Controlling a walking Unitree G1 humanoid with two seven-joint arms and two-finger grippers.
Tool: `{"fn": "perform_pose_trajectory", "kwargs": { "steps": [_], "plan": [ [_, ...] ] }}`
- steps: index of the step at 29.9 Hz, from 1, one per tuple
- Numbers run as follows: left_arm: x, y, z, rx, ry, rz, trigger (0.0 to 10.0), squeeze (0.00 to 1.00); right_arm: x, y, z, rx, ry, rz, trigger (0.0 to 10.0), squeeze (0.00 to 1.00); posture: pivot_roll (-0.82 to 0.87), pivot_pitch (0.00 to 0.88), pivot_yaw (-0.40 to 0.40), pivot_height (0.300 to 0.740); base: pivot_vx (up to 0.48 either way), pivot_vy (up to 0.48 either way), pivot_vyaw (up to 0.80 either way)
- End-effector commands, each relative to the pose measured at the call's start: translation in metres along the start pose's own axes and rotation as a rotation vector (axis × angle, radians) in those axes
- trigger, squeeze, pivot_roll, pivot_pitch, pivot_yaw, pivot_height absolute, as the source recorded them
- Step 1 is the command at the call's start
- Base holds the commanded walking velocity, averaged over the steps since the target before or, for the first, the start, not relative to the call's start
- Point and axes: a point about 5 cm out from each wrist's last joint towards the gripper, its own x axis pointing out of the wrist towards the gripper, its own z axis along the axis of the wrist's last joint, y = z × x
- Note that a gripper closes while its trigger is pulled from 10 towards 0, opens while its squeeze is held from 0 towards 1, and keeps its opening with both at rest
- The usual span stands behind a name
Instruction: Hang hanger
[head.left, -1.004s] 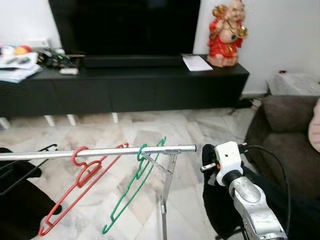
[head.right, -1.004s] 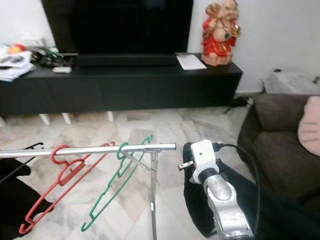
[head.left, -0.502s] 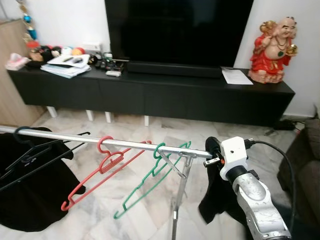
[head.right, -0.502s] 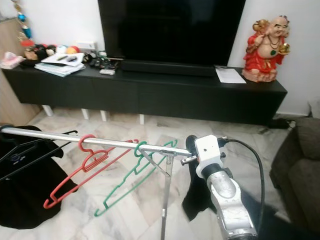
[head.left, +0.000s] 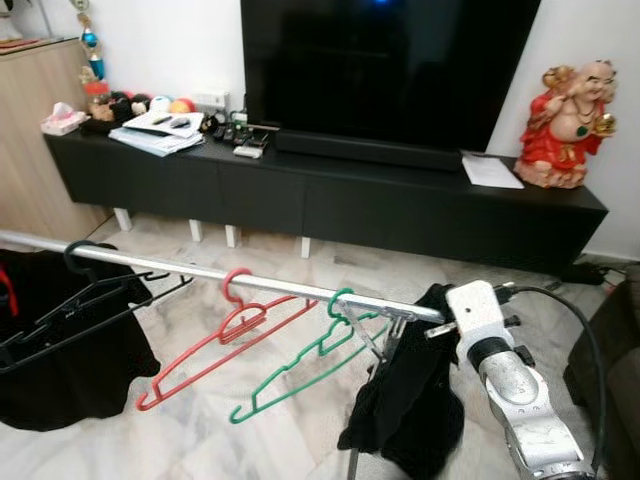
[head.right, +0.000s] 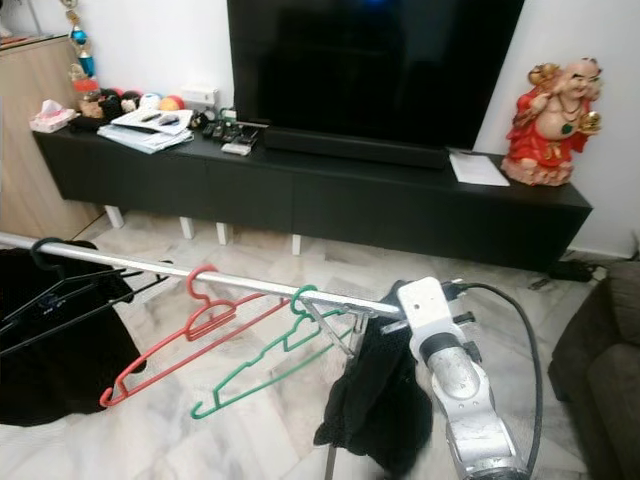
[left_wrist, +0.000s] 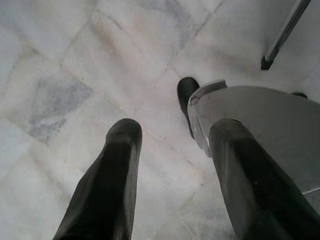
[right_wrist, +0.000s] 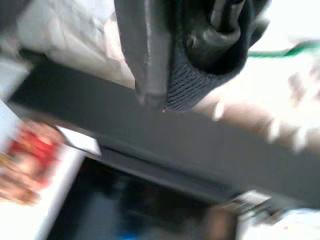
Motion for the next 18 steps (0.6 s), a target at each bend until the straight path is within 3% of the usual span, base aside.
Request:
{"fn": "perform_pose_trajectory", "kwargs": {
  "steps": [1,3,6,12,18],
  "plan": [
    [-0.001,-0.006,-0.009,0.004,0.035,-0.028,10.0,0.0,0.001,-0.021,0.024,0.102,-0.112,-0.148,10.0,0.0,-0.03,0.01,-0.024,0.74,0.0,0.0,0.0],
    [-0.001,-0.006,-0.009,0.004,0.034,-0.029,10.0,0.0,-0.007,-0.033,0.015,0.227,-0.085,-0.29,10.0,0.0,-0.03,0.01,-0.024,0.74,0.0,0.0,0.0],
    [-0.001,-0.006,-0.009,0.004,0.033,-0.03,10.0,0.0,-0.018,-0.04,0.0,0.279,-0.021,-0.394,10.0,0.0,-0.03,0.01,-0.022,0.74,0.0,0.0,0.0],
    [-0.001,-0.006,-0.009,0.007,0.034,-0.029,10.0,0.0,-0.037,-0.029,-0.037,0.191,0.157,-0.373,10.0,0.0,-0.03,0.011,-0.022,0.74,0.0,0.0,0.0],
    [-0.001,-0.005,-0.009,0.009,0.034,-0.029,10.0,0.0,-0.05,-0.011,-0.066,0.185,0.3,-0.298,10.0,0.0,-0.03,0.011,-0.022,0.74,0.0,0.0,0.0]
  ]
}}
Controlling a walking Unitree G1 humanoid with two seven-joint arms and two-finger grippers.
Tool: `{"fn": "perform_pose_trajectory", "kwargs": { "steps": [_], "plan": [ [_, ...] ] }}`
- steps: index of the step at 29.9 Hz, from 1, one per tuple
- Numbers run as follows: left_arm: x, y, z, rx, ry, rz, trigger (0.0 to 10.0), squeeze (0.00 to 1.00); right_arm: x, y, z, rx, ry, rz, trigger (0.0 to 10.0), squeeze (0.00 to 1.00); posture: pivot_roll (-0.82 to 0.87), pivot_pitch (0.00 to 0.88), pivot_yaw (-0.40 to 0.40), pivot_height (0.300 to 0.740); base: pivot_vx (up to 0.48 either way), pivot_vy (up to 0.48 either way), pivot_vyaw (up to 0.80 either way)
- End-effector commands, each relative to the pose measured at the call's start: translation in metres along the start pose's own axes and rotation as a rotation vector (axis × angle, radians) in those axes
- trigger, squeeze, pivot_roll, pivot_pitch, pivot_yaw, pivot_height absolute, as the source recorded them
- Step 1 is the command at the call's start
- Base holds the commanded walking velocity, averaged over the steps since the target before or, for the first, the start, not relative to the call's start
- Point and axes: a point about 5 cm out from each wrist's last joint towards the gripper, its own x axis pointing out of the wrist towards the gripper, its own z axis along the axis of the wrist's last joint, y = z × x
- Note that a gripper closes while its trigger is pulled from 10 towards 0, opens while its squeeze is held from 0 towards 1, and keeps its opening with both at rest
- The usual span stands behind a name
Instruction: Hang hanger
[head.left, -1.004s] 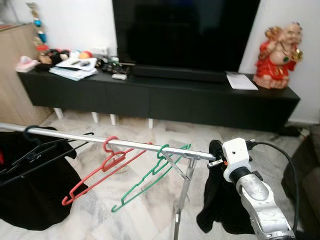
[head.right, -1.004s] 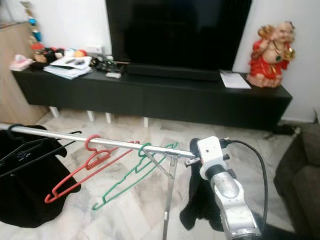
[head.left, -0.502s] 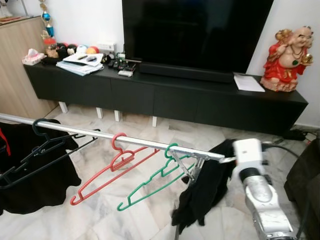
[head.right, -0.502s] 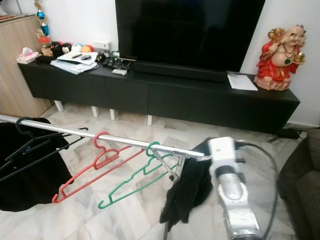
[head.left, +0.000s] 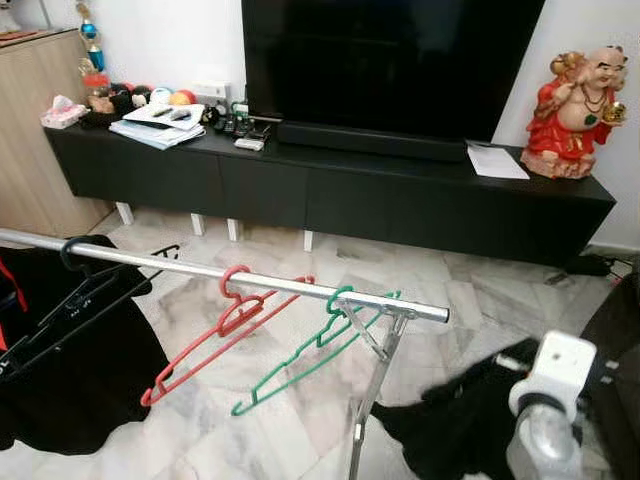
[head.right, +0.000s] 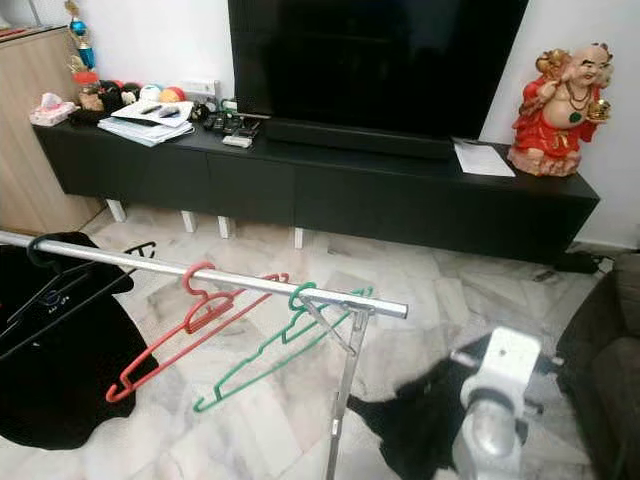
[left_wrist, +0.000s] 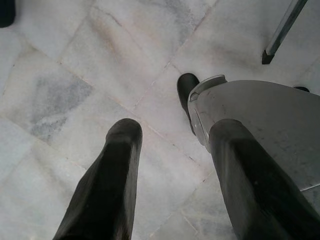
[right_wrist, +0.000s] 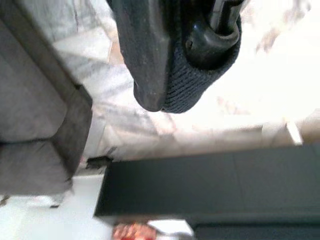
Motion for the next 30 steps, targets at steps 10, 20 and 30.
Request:
{"fn": "perform_pose_trajectory", "kwargs": {
  "steps": [10,20,30],
  "plan": [
    [-0.001,-0.007,-0.007,0.0,0.025,-0.02,10.0,0.0,-0.004,0.011,-0.081,-0.022,0.326,0.129,10.0,0.0,-0.03,0.006,-0.027,0.74,0.0,0.0,0.0],
    [-0.001,-0.005,-0.008,-0.001,0.026,-0.012,10.0,0.0,-0.02,0.012,-0.123,-0.037,0.451,0.211,10.0,0.0,-0.01,0.011,-0.017,0.74,0.0,0.0,0.0],
    [-0.001,-0.004,-0.008,-0.006,0.033,-0.007,10.0,0.0,-0.043,0.005,-0.151,-0.175,0.529,0.283,10.0,0.0,0.0,0.012,-0.017,0.74,0.0,0.0,0.32]
  ]
}}
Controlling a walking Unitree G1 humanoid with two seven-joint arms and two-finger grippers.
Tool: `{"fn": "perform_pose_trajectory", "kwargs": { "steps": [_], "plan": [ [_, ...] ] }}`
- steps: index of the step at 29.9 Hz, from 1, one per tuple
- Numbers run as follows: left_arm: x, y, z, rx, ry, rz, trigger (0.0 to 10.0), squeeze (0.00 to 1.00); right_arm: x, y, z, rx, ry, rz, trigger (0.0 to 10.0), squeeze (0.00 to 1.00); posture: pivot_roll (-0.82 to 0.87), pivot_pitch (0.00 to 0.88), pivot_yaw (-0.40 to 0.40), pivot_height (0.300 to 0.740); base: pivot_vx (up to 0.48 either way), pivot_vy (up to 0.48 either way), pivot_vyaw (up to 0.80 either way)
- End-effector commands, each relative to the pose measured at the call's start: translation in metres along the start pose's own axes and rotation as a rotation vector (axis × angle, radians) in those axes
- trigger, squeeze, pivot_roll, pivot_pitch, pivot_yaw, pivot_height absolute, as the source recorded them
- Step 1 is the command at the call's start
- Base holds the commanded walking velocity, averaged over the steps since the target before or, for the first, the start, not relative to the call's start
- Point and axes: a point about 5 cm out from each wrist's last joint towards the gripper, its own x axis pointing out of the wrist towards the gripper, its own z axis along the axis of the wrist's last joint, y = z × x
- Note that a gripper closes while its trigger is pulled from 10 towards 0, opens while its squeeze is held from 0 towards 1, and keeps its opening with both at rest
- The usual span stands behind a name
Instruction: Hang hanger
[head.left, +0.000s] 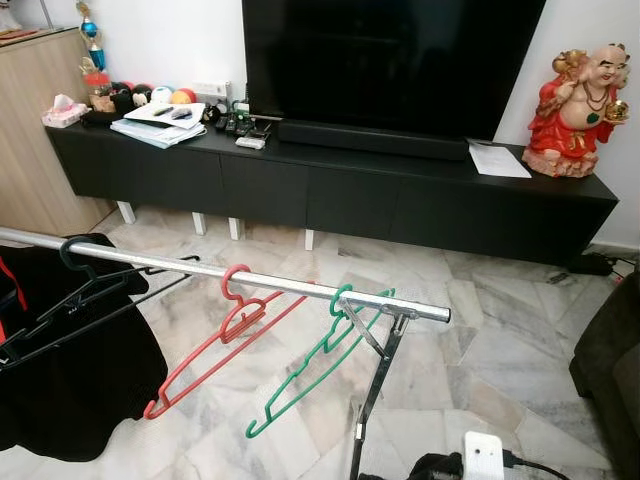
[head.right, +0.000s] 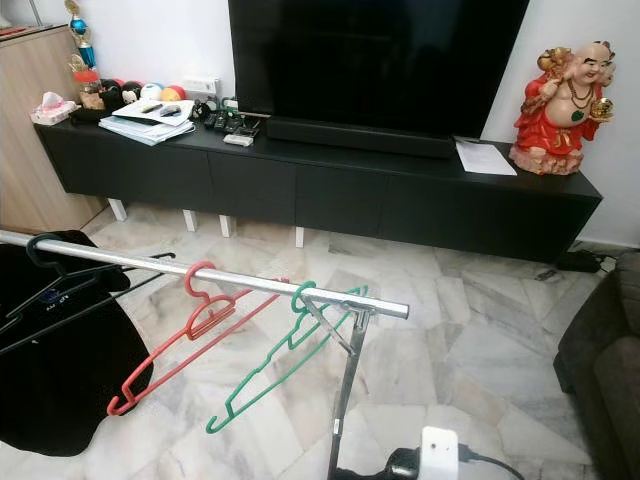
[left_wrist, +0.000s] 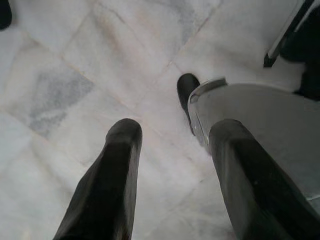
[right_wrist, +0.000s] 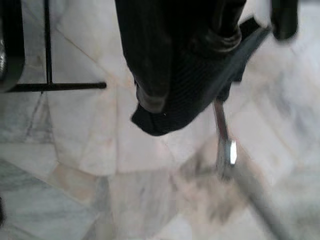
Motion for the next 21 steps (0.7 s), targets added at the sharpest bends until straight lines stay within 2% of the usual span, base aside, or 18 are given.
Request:
{"fn": "perform_pose_trajectory", "kwargs": {
  "steps": [1,4,8,21],
  "plan": [
    [-0.002,-0.003,-0.012,-0.005,0.044,-0.012,10.0,0.0,-0.001,-0.001,-0.002,-0.01,-0.001,0.002,10.0,0.0,0.0,0.012,-0.017,0.74,0.0,0.0,0.8],
    [-0.002,-0.003,-0.012,-0.01,0.046,-0.013,10.0,0.0,-0.002,-0.002,-0.008,-0.011,0.02,0.004,10.0,0.0,0.0,0.011,-0.018,0.74,0.0,0.0,0.8],
    [-0.002,-0.003,-0.013,-0.012,0.051,-0.017,10.0,0.0,-0.003,-0.004,-0.012,0.013,0.043,-0.01,10.0,0.0,0.0,0.009,-0.017,0.74,0.0,0.0,0.0],
    [-0.002,-0.003,-0.013,-0.009,0.053,-0.021,10.0,0.0,-0.003,-0.001,-0.018,0.025,0.079,-0.021,10.0,0.0,0.01,0.004,-0.019,0.74,0.0,0.349,0.0]
  ]
}}
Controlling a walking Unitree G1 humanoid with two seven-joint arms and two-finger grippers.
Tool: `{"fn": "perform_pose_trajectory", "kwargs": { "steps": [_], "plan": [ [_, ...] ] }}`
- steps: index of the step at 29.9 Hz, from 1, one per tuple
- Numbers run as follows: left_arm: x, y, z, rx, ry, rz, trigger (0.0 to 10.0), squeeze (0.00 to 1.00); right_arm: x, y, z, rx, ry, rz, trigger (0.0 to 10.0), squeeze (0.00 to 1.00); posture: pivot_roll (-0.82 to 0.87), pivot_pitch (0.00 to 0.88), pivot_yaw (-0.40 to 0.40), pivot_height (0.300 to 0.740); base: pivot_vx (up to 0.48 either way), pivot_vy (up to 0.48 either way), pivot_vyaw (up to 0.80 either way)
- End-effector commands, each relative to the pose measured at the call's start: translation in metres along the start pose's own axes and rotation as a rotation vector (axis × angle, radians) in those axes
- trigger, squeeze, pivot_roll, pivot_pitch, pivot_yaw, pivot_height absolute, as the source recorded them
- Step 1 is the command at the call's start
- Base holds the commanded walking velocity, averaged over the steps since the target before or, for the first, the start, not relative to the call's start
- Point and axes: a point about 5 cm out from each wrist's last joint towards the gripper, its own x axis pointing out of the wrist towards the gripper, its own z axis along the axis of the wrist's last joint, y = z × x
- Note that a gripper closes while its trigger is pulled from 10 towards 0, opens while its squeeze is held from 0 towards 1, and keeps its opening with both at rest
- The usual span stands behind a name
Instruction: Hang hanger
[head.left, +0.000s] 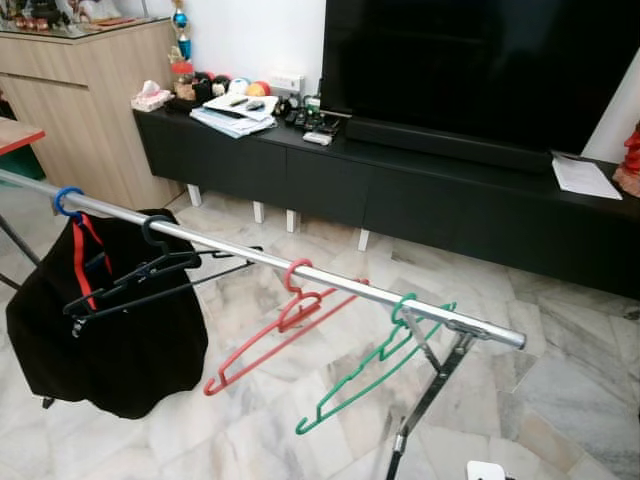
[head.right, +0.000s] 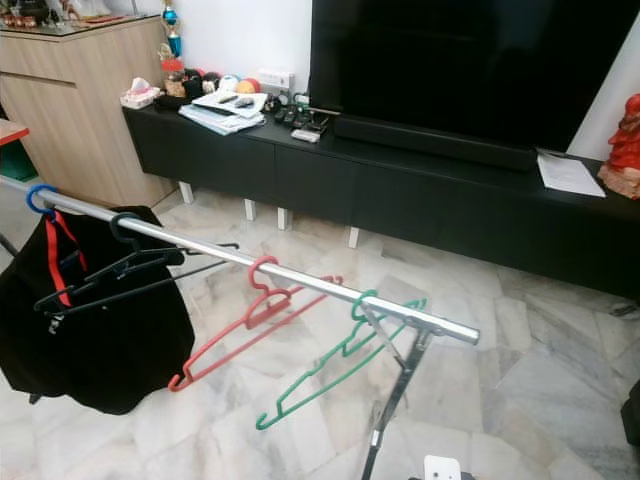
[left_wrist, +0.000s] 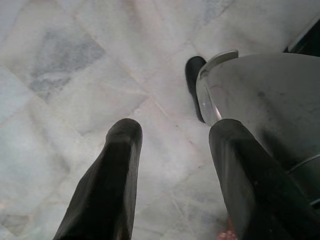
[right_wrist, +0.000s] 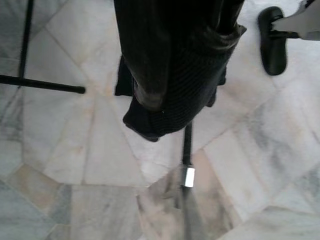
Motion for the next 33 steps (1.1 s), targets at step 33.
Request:
{"fn": "perform_pose_trajectory", "kwargs": {
  "steps": [33],
  "plan": [
    [-0.001,-0.0002,-0.0068,0.008,0.029,-0.003,10.0,0.0,-0.0016,0.0008,-0.0085,0.024,0.034,-0.016,10.0,0.0,0.02,0.0,-0.02,0.74,0.0,0.374,0.0]
  ]
}}
